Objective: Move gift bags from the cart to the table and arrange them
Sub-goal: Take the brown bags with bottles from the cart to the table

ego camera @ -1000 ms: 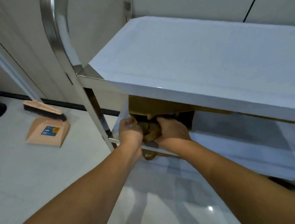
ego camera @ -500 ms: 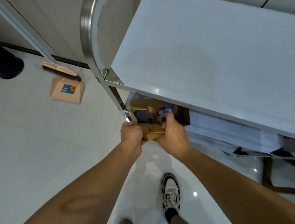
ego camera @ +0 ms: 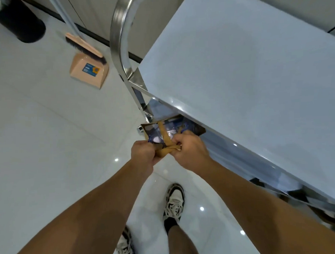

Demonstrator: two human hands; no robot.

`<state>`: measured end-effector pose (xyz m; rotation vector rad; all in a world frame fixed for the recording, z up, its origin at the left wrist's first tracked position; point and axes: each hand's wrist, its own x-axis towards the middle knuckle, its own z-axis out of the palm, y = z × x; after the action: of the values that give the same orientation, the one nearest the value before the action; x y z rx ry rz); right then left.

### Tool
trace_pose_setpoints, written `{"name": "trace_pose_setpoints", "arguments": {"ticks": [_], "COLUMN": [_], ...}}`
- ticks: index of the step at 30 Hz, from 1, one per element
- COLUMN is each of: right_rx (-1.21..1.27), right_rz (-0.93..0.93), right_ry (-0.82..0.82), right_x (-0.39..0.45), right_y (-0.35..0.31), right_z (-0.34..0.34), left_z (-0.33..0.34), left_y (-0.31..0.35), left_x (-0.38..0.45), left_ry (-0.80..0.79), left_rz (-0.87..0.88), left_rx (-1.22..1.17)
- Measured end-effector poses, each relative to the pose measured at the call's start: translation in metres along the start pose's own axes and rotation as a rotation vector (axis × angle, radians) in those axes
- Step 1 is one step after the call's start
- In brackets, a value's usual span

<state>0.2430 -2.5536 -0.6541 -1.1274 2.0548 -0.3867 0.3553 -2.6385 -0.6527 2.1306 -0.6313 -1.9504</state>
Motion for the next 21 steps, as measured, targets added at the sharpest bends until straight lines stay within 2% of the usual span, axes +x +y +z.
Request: {"name": "trace_pose_setpoints", "arguments": {"ticks": [3, 5, 9, 11, 15, 21], "right_rx": [0.037, 0.095, 0.254, 0.253, 0.112, -0.113], "right_rz": [-0.237, -0.289, -0.1, -0.106, -0.248, -0.545], "right_ry": [0.158, 0.18, 0.008, -0.014, -0.13, -0.291], "right_x": [-0.017, -0.026, -0.04, -0.053, -0.094, -0.208], "right_y": [-0.015, -0.033, -0.069, -0.086, -0.138, -0.259], "right_z": [-0.005, -0.014, -0.018, -0.011, 0.009, 0.052], "left_z": [-0.011, -0.023, -0.059, -0.086, -0.164, -0.314], "left_y": [0.0, 0.0, -0.004, -0.009, -0.032, -0.104], "left_x": [-0.01, -0.019, -0.042, -0.055, -0.093, -0.189], "left_ry": [0.014, 0.027, 0.07, 0.092, 0.116, 0.166], "left_rz": [-0.016, -0.001, 0.033, 0.034, -0.008, 0.022], "left_rx": [-0.006, -0.009, 0.001, 0.001, -0.035, -0.121]}}
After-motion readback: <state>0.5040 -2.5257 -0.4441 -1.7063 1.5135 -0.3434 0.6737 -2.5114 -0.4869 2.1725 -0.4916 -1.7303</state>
